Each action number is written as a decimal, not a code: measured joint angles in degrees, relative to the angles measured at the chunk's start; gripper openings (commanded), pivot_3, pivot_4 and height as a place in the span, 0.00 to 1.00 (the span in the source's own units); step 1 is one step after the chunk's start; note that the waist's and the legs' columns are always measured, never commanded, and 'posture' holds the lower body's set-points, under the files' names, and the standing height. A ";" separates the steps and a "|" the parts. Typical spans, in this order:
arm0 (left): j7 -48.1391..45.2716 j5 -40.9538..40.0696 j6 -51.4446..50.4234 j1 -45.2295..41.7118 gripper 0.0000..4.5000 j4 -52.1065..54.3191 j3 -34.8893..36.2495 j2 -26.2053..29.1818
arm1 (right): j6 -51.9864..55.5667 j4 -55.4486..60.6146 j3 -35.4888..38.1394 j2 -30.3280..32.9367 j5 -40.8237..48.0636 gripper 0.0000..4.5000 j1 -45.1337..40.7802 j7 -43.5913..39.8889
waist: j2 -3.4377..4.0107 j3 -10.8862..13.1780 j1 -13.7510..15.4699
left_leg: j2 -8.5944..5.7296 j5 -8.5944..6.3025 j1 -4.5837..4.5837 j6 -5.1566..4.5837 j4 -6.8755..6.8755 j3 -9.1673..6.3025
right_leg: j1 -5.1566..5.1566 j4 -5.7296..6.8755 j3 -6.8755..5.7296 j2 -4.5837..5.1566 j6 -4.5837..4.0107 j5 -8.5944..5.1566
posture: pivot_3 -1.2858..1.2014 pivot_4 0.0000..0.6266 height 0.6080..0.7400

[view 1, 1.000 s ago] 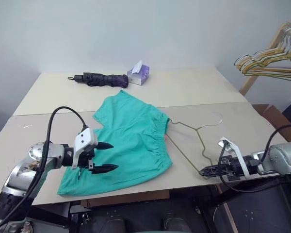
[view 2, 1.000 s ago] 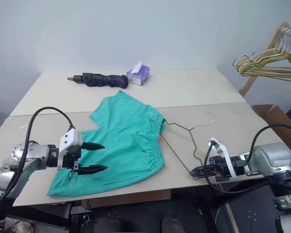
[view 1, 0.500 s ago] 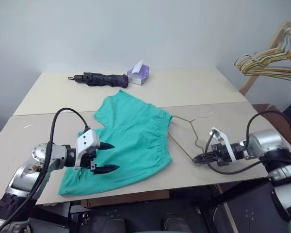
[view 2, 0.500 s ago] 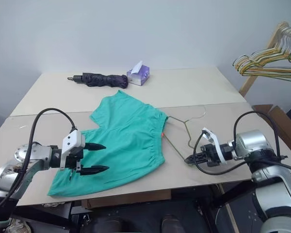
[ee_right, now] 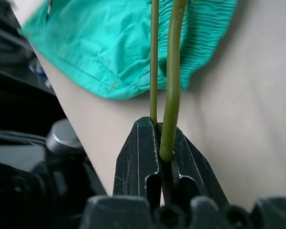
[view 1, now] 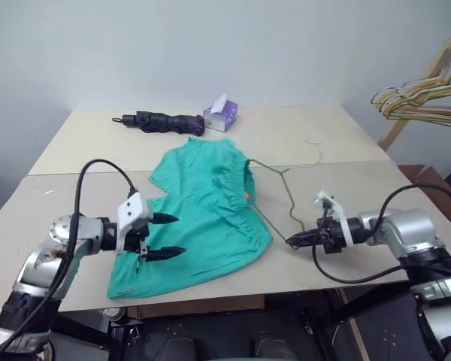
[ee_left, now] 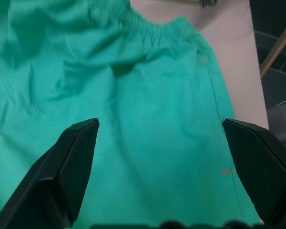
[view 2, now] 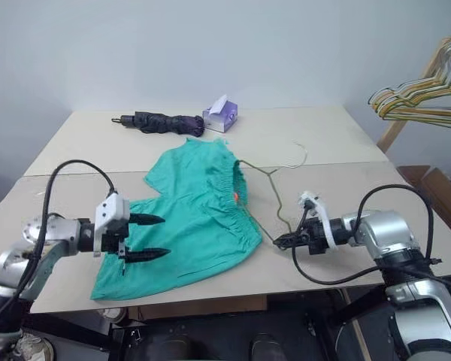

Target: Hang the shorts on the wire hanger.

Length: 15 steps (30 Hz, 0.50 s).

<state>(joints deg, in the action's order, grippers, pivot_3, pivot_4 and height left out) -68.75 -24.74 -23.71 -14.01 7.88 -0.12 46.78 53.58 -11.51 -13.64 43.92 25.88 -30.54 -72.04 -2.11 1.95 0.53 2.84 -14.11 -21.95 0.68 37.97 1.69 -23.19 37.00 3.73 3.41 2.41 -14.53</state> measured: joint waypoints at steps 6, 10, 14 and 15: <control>-3.70 -6.47 -0.18 -15.78 1.00 -8.66 6.42 0.20 | -13.45 1.22 -2.07 -2.90 -7.19 0.00 0.10 3.49 | -0.01 0.00 0.00 | -0.02 0.00 -0.03 0.00 0.06 -0.03 | 0.02 0.00 -0.02 -0.01 0.02 -0.01 | 0.54 0.00 1.00; -6.80 -4.28 3.41 -26.19 1.00 -18.83 6.64 2.26 | -20.46 1.50 -4.34 -3.09 -12.47 0.00 -1.51 4.05 | -0.01 0.00 -0.22 | -0.02 0.00 -0.04 0.00 0.06 -0.02 | 0.01 -0.02 -0.01 -0.01 0.02 -0.01 | 0.54 0.00 1.00; -12.40 2.17 10.31 -35.06 1.00 -32.10 1.83 2.42 | -23.27 2.57 -6.66 -3.78 -17.26 0.00 -3.57 5.35 | -0.01 0.00 -0.17 | -0.03 0.00 -0.05 0.00 0.10 -0.02 | 0.00 0.03 -0.02 -0.03 0.01 -0.01 | 0.54 0.00 1.00; -14.15 3.62 12.02 -37.02 1.00 -35.63 0.65 2.27 | -23.36 2.99 -7.27 -4.20 -18.12 0.00 -4.53 5.75 | -0.01 0.00 -0.26 | -0.03 0.00 -0.05 0.00 0.11 -0.02 | -0.01 0.04 -0.02 -0.03 0.00 0.00 | 0.54 0.00 1.00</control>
<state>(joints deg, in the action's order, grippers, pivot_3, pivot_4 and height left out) -82.90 -21.11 -11.69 -51.03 -27.74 0.53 49.05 30.22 -8.52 -20.90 39.72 7.75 -35.06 -66.29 -2.12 1.95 0.27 2.81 -14.10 -22.00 0.68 38.08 1.67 -23.20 37.04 3.71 3.38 2.42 -14.53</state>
